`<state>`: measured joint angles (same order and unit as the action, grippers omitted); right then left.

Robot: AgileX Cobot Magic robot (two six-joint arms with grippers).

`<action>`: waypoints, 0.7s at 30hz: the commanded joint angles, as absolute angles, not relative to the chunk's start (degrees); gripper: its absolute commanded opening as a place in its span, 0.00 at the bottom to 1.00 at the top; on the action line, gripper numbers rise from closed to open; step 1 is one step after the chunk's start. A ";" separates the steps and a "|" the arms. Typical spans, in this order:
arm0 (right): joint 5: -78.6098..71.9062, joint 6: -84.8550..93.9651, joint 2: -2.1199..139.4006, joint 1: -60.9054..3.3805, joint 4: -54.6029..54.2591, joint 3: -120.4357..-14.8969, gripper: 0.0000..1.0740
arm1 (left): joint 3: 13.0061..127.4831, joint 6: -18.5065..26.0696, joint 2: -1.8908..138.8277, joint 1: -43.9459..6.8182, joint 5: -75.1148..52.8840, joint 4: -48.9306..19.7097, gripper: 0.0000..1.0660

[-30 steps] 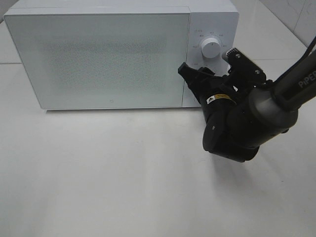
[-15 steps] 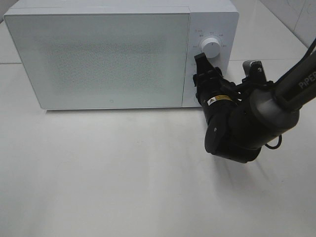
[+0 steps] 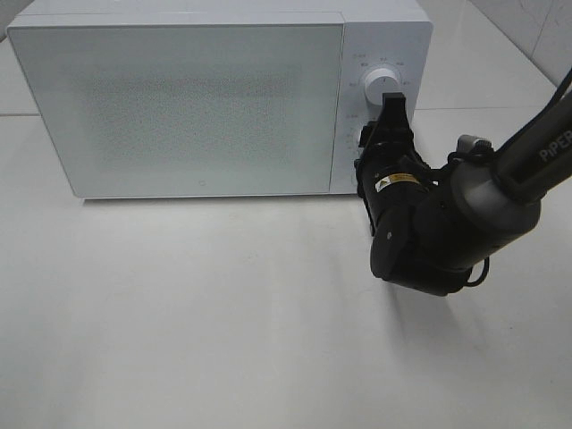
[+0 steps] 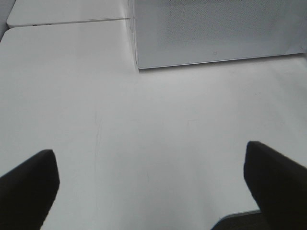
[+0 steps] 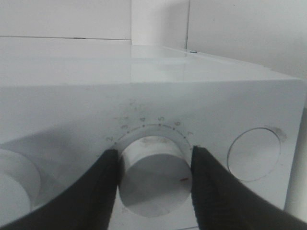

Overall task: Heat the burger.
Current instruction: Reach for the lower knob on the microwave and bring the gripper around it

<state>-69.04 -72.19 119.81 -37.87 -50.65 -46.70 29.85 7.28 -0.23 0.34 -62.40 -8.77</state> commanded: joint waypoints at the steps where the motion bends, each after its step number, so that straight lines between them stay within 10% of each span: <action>1: -70.53 -77.98 119.06 -38.04 -41.02 -48.99 0.00 | 29.68 7.05 -1.20 0.46 -61.59 -9.11 0.92; 21: -70.47 -77.52 119.06 -38.04 -42.57 -48.99 0.04 | 29.68 7.05 -1.20 0.46 -61.59 -9.11 0.92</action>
